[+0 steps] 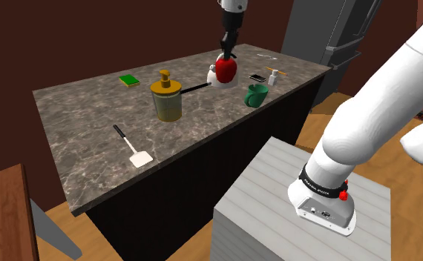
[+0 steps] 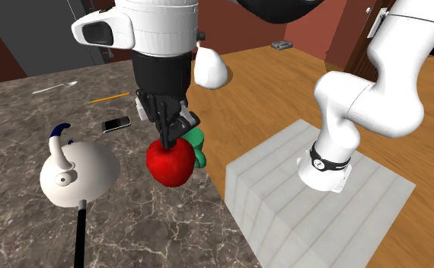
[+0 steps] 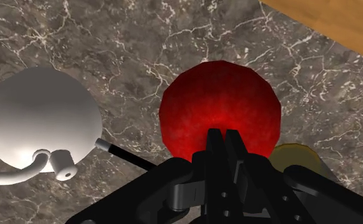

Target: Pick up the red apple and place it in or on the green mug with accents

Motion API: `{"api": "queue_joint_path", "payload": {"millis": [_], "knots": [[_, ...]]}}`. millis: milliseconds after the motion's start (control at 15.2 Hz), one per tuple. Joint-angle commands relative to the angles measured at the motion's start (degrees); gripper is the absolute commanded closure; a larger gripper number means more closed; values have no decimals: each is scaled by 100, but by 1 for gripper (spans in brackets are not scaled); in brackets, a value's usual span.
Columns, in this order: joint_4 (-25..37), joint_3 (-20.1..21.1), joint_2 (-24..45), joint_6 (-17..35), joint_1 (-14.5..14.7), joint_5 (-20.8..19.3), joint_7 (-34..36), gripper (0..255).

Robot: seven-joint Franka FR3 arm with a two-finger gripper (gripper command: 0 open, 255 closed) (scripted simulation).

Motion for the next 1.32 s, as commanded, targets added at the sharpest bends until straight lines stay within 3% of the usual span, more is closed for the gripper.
{"api": "queue_joint_path", "payload": {"millis": [0, 198, 1056, 1254], "knots": [[161, 2, -11, -173, 0, 4, -11, 255], [347, 8, -17, -365, 4, 9, -18, 255], [516, -889, -1014, -1400, -584, -352, -1458, 255], [246, -904, -1060, -1174, -595, -376, -1442, 255]]}}
